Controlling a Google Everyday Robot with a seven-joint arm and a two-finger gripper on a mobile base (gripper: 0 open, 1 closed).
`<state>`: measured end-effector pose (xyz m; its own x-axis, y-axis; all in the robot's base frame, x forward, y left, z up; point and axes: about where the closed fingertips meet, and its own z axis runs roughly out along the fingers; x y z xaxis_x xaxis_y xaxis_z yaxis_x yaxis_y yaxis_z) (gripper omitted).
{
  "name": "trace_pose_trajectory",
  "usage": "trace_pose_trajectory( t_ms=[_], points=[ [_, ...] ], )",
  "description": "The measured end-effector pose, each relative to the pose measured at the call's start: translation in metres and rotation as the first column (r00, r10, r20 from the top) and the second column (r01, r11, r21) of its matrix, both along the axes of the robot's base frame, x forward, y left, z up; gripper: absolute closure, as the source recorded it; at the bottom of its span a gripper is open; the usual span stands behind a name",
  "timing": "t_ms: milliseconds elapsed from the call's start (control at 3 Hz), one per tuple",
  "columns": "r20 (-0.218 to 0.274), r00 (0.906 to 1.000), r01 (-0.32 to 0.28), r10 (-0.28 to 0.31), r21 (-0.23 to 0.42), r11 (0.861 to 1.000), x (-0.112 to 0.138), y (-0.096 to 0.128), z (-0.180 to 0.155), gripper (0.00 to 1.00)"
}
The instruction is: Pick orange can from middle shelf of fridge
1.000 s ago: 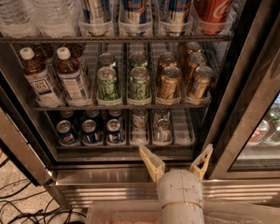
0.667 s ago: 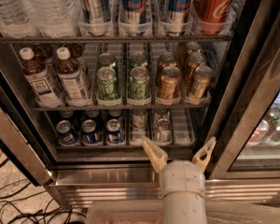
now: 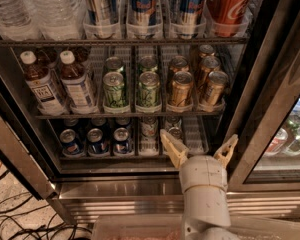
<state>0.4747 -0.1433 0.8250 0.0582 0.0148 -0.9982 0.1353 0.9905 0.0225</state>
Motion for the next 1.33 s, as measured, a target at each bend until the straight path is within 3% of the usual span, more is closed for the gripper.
trace_pose_trajectory(
  t_ms=[667,1333],
  points=[
    [0.020,0.9992,0.037,-0.036,-0.039,0.999,0.021,-0.026,0.002,0.00],
    [0.032,0.9994,0.017,-0.015,-0.081,0.997,0.028,-0.041,0.009,0.00]
  ],
)
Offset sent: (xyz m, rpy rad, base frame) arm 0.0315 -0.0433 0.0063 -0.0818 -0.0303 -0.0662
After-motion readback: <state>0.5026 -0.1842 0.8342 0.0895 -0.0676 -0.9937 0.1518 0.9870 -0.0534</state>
